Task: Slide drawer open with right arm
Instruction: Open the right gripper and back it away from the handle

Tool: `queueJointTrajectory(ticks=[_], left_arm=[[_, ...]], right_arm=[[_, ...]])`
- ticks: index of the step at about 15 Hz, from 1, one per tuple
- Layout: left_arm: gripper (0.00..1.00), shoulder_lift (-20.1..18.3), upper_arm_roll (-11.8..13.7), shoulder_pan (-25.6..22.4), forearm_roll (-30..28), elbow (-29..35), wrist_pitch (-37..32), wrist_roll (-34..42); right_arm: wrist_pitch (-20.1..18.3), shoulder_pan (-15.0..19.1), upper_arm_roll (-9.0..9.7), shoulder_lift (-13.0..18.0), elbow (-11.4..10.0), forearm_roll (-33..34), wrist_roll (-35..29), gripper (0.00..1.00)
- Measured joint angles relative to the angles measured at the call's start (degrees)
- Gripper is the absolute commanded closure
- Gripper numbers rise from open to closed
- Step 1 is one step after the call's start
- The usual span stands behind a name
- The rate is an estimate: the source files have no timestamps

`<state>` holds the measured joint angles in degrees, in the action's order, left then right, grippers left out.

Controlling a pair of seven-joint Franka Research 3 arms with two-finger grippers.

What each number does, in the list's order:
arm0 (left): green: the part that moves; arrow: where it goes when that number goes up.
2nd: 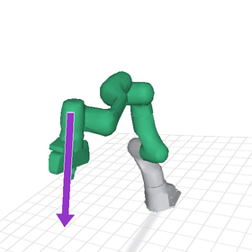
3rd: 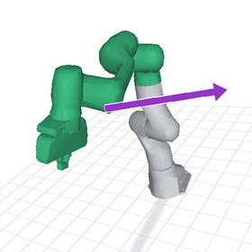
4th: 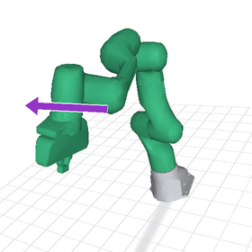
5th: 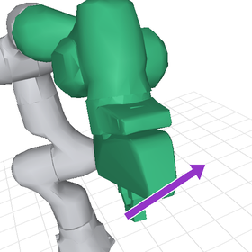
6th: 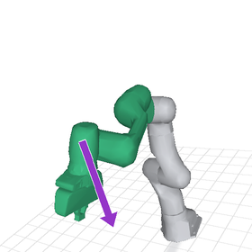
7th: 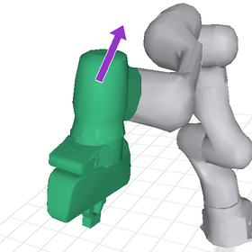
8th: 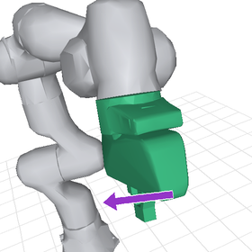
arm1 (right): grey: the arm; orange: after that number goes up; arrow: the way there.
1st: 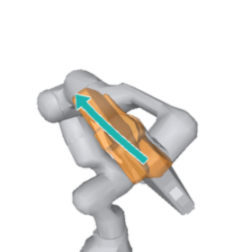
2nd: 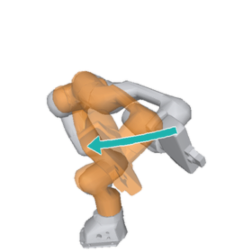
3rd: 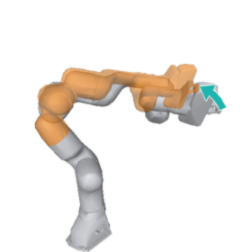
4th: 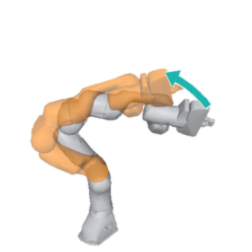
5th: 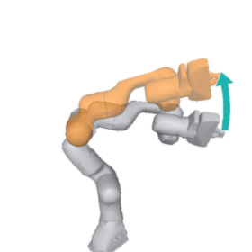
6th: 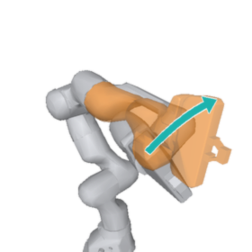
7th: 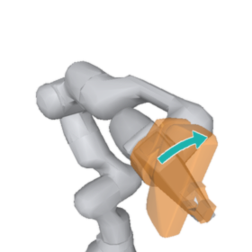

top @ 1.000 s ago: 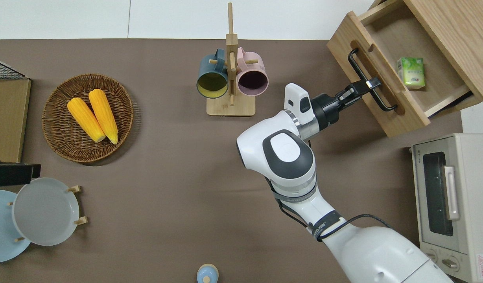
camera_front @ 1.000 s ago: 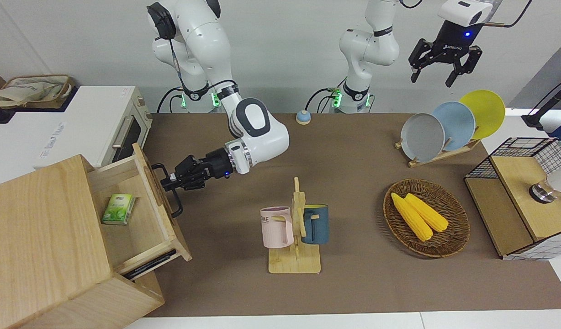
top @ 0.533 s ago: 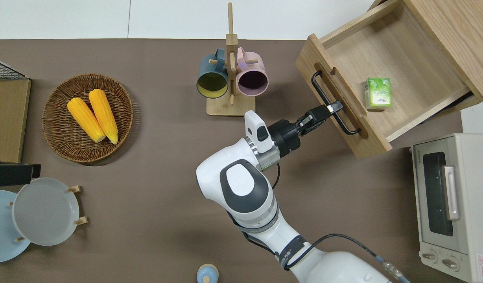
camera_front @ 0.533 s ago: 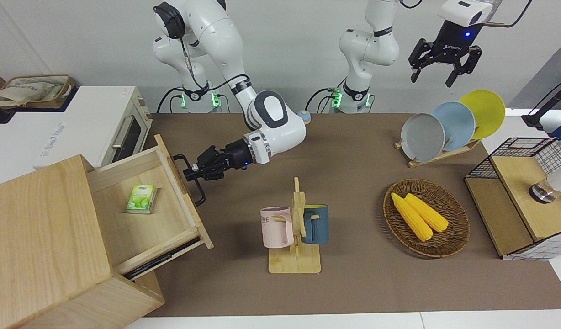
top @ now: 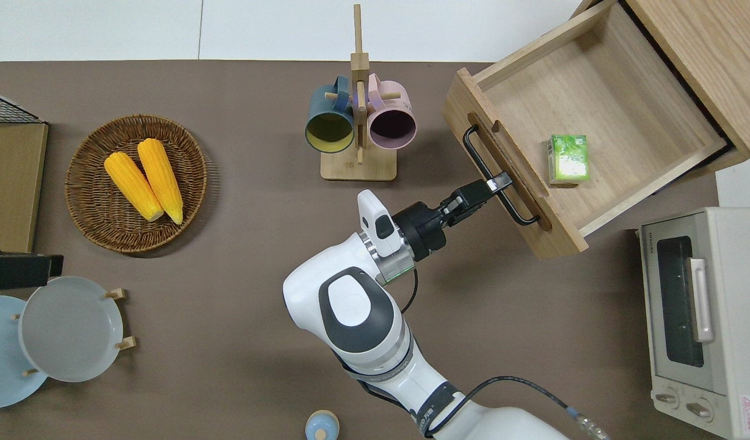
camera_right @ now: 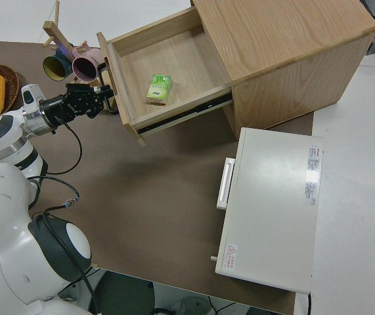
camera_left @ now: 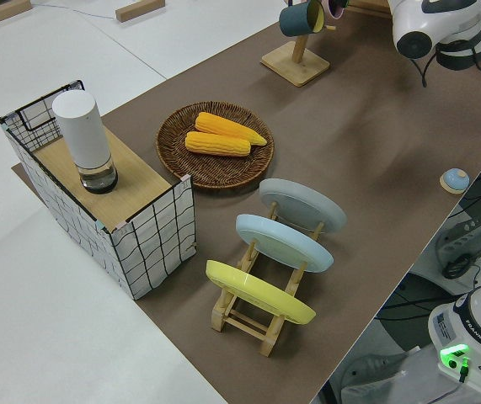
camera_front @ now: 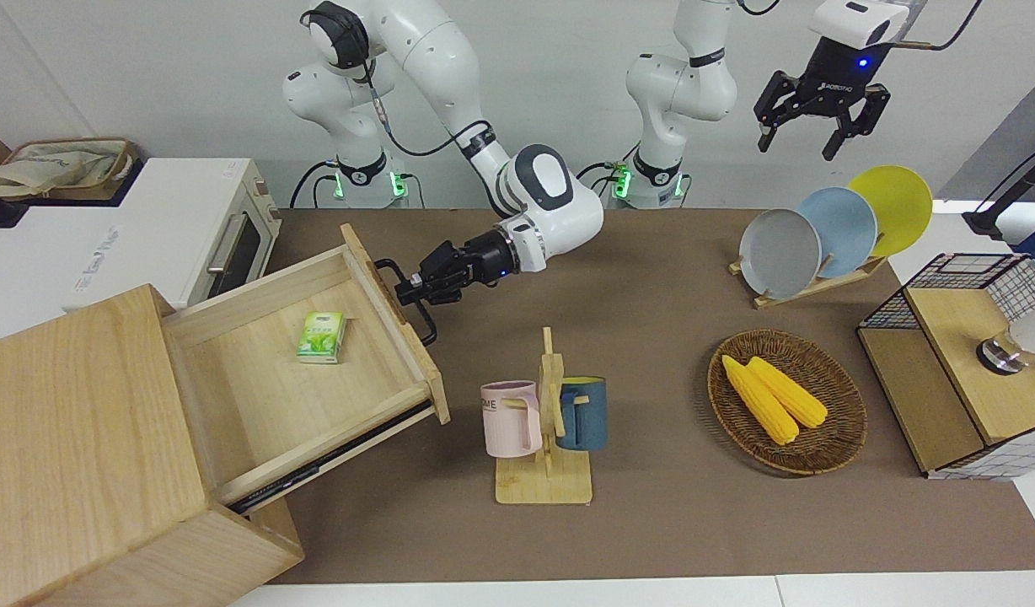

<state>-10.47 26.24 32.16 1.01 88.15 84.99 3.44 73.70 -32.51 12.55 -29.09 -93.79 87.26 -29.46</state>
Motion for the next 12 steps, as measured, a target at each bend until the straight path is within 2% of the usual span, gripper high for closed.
queueJointTrajectory(ticks=[2, 7, 12], left_arm=[[0.0, 0.0, 0.0, 0.0, 0.0, 0.0, 0.0, 0.0], [0.0, 0.0, 0.0, 0.0, 0.0, 0.0, 0.0, 0.0], [0.0, 0.0, 0.0, 0.0, 0.0, 0.0, 0.0, 0.0]], right_arm=[[0.0, -0.1, -0.1, 0.0, 0.0, -0.1, 0.0, 0.027], [-2.4, -4.0, 0.81, 0.2, 0.7, -0.4, 1.1, 0.015], [-2.4, -4.1, 0.71, 0.3, 1.0, -0.6, 1.1, 0.015]])
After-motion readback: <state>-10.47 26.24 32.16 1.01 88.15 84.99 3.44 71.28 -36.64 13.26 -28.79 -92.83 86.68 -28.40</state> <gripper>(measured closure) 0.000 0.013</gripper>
